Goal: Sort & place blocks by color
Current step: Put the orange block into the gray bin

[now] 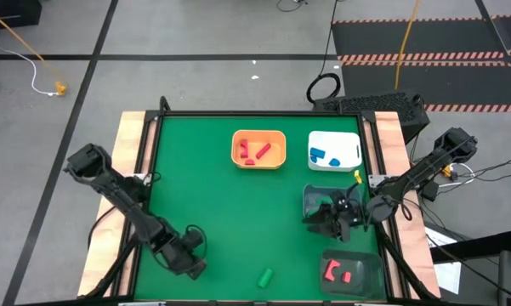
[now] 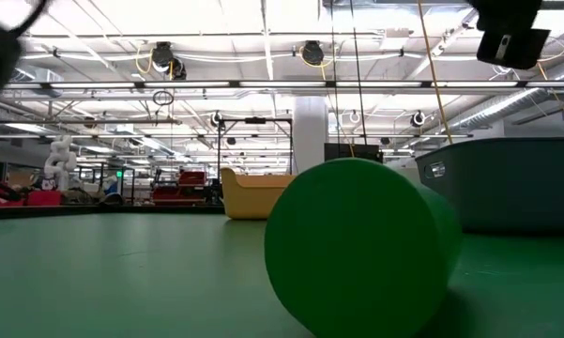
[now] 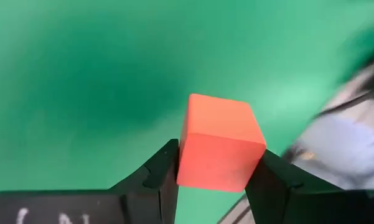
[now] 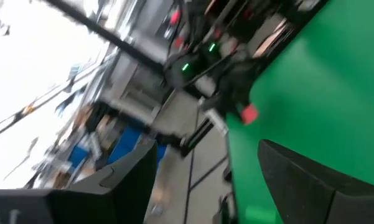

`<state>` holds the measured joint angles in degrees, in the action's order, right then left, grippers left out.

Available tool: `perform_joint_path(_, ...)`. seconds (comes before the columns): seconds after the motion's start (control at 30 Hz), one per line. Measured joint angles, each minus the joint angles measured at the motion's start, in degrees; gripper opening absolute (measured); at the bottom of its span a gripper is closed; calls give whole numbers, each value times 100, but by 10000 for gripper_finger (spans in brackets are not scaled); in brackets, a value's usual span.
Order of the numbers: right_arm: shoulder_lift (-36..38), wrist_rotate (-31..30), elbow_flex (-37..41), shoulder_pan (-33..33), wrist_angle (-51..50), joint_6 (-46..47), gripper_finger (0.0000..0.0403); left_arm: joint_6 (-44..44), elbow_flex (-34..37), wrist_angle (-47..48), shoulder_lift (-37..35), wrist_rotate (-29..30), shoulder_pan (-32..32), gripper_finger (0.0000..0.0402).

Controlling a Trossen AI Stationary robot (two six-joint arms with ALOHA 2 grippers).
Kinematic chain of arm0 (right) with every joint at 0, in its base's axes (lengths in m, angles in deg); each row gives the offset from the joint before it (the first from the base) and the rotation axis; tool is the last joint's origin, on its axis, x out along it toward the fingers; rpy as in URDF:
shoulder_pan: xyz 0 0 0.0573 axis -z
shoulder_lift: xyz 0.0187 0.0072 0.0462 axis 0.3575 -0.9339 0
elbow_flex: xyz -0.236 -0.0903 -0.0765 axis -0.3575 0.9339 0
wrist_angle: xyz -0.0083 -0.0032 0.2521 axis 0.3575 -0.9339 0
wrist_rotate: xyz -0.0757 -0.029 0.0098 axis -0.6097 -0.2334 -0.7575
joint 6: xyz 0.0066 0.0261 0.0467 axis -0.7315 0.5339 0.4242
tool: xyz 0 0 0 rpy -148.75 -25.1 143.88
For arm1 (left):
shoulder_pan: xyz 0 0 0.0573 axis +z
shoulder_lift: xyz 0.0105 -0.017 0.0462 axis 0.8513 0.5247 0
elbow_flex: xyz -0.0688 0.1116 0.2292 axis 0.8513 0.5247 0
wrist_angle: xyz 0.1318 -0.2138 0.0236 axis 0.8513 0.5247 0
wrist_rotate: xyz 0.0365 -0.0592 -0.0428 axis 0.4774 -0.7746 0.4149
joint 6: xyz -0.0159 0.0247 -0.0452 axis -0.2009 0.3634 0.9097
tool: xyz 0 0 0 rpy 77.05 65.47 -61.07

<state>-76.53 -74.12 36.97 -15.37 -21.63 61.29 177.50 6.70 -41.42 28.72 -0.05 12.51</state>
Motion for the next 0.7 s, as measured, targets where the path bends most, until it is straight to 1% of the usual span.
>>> perform_joint_path(0.17, 0, -817, 0, 0, 167, 0, 270, -1072, 0, -979, 0, 808, 655, 139)
perform_joint_path(0.27, 0, -980, 0, 5, 296, -24, 270, -1648, 0, -1635, 0, 1132, 1169, 139)
perform_joint_path(0.37, 0, -979, 0, 31, 280, -335, 270, -2074, 0, -2461, 0, 1193, 1726, 139)
perform_joint_path(0.47, 0, -1089, -22, 59, 285, -1039, 270, -2431, 0, -3348, 0, 1197, 2219, 139)
perform_joint_path(0.53, -2, -1234, -107, 107, 283, -1732, 270, -2633, 0, -3896, 0, 1191, 2487, 139)
perform_joint_path(0.7, 0, -1306, -500, 298, 247, -3911, 270, -2789, 0, -4941, -2, 1177, 2963, 139)
